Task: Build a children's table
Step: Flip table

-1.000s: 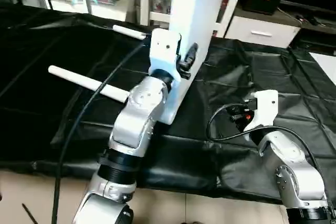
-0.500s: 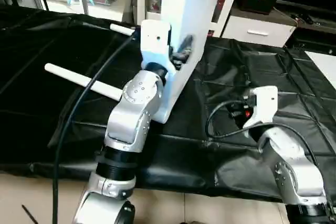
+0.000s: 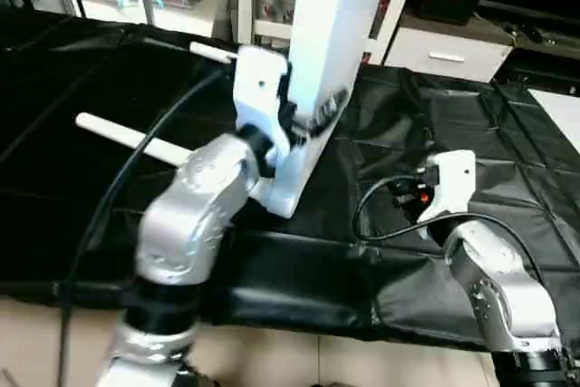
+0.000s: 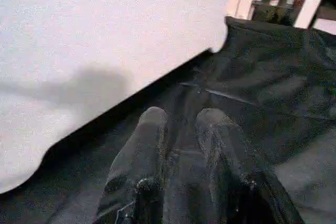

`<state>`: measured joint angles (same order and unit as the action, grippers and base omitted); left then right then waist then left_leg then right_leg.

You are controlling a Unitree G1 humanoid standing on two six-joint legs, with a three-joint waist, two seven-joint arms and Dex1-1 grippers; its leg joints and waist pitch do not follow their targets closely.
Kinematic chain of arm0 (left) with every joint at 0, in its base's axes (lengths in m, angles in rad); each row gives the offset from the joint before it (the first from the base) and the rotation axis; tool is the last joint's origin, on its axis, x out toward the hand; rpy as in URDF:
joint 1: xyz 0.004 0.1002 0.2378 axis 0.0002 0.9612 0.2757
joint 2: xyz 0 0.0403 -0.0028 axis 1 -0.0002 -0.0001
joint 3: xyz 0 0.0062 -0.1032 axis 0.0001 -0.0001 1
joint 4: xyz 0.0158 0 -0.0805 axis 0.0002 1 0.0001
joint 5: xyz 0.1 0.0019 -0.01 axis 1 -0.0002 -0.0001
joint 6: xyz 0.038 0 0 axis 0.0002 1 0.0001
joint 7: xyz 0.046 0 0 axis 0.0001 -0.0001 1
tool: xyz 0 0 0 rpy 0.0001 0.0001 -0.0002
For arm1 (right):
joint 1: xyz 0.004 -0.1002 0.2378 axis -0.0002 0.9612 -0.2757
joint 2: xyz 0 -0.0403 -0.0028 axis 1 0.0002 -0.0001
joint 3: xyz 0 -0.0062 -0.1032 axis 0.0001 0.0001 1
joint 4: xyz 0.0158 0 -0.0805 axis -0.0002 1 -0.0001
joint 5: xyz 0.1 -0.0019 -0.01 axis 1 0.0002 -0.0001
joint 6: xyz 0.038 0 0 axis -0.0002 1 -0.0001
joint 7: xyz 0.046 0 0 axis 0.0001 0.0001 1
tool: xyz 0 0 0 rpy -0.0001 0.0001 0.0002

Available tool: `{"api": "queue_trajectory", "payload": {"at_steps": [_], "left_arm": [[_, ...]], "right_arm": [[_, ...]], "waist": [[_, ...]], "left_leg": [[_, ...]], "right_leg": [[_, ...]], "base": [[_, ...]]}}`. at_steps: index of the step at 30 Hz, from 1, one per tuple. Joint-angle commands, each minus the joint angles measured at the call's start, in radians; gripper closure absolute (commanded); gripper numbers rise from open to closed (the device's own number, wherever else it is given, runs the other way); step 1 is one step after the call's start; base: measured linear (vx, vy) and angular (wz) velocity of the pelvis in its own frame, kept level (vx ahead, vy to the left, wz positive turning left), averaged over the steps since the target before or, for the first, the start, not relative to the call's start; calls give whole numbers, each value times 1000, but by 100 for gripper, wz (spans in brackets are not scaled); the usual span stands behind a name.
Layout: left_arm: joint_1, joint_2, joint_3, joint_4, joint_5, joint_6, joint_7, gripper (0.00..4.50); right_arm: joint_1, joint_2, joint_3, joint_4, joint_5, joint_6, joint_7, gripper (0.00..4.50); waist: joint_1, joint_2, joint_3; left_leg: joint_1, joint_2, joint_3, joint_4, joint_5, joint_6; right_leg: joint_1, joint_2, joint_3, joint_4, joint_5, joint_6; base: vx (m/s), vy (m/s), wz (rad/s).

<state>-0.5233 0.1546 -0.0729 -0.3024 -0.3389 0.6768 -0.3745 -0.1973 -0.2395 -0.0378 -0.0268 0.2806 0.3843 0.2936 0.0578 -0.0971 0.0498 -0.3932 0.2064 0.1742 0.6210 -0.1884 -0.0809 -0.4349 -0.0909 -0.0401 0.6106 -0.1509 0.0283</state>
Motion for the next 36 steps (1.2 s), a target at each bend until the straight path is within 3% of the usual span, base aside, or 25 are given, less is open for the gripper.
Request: {"api": "queue_trajectory", "payload": {"at_steps": [1, 6, 13, 23, 28, 32, 33, 35, 36], "left_arm": [[-1, 10, 15, -28, -25, 28, -23, 72], [3, 94, 101, -38, -56, 62, -53, 72], [41, 162, 70, -69, -73, 76, -118, 72], [-39, 49, -51, -7, -88, 37, -146, 72], [-104, -15, -134, 38, -86, 15, -192, 72], [-175, -101, -192, 117, -72, -28, -202, 72], [-180, -108, -197, 128, -66, -34, -201, 72], [-225, -171, -237, 249, -7, -115, -188, 72], [-231, -180, -238, 271, 1, -130, -184, 72]], "right_arm": [[-12, -6, -12, 9, -2, 1, 5, 346], [-20, -4, -10, 19, -4, -5, 13, 346], [-27, -1, -4, 41, -8, -14, 21, 346], [8, -32, 38, 55, -39, -6, 67, 346], [23, -34, 37, 45, -40, -3, 68, 346], [41, -42, 43, 42, -49, -3, 77, 346], [42, -42, 43, 42, -50, -3, 76, 346], [54, -45, 44, 35, -57, -9, 72, 346], [57, -45, 44, 32, -58, -9, 71, 346]], "waist": [[-1, 3, -62], [-3, -1, -62], [1, 1, -64], [5, 0, -65], [7, -2, -69], [8, -2, -71], [6, -6, -70], [3, 5, -69], [2, 0, -69]], "left_leg": [[17, 10, 4, -83, -222, -37], [17, 8, 1, -86, -241, -47], [20, 9, 4, -86, -203, -51], [17, 8, 3, -85, -224, -53], [14, 8, 4, -81, -190, -48], [11, 7, 4, -78, -159, -35], [11, 6, 5, -77, -166, -29], [12, 5, 5, -78, -188, -27], [10, 5, 3, -78, -205, -25]], "right_leg": [[48, -21, 21, -66, -261, -95], [47, -21, 20, -67, -302, -73], [46, -19, 21, -57, -229, -94], [49, -23, 23, -65, -259, -86], [54, -22, 23, -61, -206, -96], [61, -24, 22, -57, -154, -113], [61, -23, 22, -60, -165, -112], [59, -22, 22, -69, -195, -103], [61, -22, 21, -72, -221, -94]], "base": [[0, 0, 0], [0, 0, 0], [0, 0, 0], [0, 0, 0], [0, 0, 0], [0, 0, 0], [0, 0, 0], [0, 0, 0], [0, 0, 0]]}}
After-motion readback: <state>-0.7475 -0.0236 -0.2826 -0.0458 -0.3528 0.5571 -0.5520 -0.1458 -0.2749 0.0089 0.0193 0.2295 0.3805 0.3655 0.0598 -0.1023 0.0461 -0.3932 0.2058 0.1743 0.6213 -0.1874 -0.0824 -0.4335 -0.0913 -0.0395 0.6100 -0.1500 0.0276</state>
